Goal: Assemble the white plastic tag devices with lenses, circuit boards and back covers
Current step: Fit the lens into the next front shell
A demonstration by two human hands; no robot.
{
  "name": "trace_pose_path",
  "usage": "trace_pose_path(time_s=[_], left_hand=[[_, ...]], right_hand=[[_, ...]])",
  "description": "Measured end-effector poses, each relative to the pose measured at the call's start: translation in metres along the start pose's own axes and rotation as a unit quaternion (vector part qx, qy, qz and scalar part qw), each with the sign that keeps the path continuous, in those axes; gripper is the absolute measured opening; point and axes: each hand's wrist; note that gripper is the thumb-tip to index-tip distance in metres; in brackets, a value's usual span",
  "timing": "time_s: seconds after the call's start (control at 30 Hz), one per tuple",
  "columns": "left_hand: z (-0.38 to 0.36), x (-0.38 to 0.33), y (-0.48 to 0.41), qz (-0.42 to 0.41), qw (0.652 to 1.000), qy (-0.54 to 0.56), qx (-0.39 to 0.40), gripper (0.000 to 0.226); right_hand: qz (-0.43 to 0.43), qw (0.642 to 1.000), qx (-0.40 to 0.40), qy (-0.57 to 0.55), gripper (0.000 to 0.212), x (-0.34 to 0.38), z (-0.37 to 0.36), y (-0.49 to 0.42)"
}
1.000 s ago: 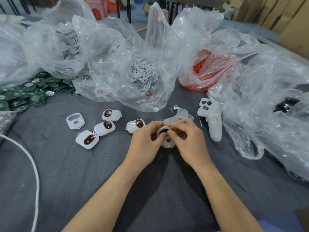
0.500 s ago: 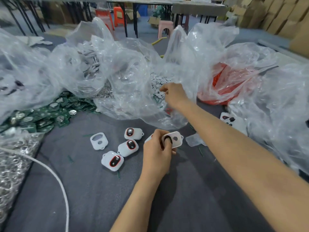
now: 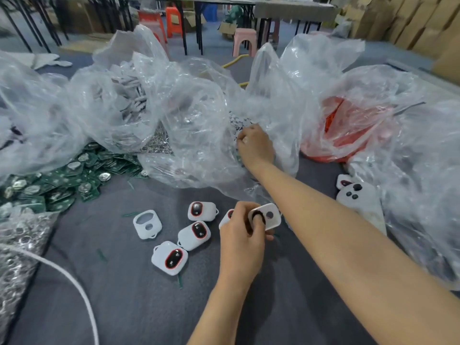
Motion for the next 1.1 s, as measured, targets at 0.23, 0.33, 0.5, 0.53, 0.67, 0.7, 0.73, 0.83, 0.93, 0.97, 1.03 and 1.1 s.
trace_pose_path(time_s=[0.23,0.33,0.5,0.53,0.67,0.7,0.73,0.83,0.93,0.97,1.03,1.1], left_hand=[[0.000,-0.004,0.002,-0.001,1.000,0.021,0.012,0.033],[-0.001,-0.005,0.002,-0.004,1.000,0.023,0.007,0.035],[0.001,-0.005,0.006,-0.019,1.000,-0.008,0.006,0.030],[0.001,-0.004,0.007,-0.022,1.000,-0.015,0.006,0.029],[0.004,-0.004,0.010,-0.038,0.998,-0.013,0.040,0.038],[0.004,-0.004,0.010,-0.036,0.998,-0.018,0.047,0.038],[0.003,-0.004,0.011,-0.035,0.998,-0.021,0.046,0.038],[0.002,-0.004,0.011,-0.052,0.998,-0.019,0.031,0.036],[0.003,-0.005,0.012,-0.069,0.997,-0.003,0.034,0.030],[0.003,-0.005,0.012,-0.070,0.997,0.002,0.035,0.026],[0.003,-0.006,0.012,-0.072,0.997,0.010,0.031,0.019],[0.003,-0.006,0.011,-0.067,0.997,0.011,0.028,0.013]], right_hand=[[-0.176,0.788,0.037,-0.588,0.010,0.019,0.072,0.066],[-0.200,0.704,0.102,-0.674,0.013,0.008,0.099,0.119],[-0.220,0.684,0.104,-0.688,0.013,-0.012,0.117,0.173],[-0.220,0.690,0.105,-0.681,0.015,-0.015,0.117,0.179],[-0.211,0.735,0.088,-0.639,0.011,-0.025,0.115,0.191],[-0.203,0.750,0.082,-0.624,0.011,-0.027,0.114,0.192],[-0.194,0.764,0.077,-0.610,0.011,-0.027,0.113,0.193],[-0.161,0.803,0.064,-0.571,0.011,-0.027,0.111,0.195],[-0.129,0.830,0.052,-0.540,0.013,-0.025,0.110,0.196],[-0.125,0.834,0.047,-0.535,0.012,-0.025,0.109,0.197],[-0.122,0.836,0.047,-0.533,0.010,-0.025,0.108,0.197],[-0.119,0.840,0.048,-0.527,0.010,-0.025,0.107,0.197]])
Point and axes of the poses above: each hand's wrist, its own y-axis away from the middle knuckle, its own z-axis out of the back of the hand, x = y × z, and after that the axes turned 3 degrees about z, right-handed
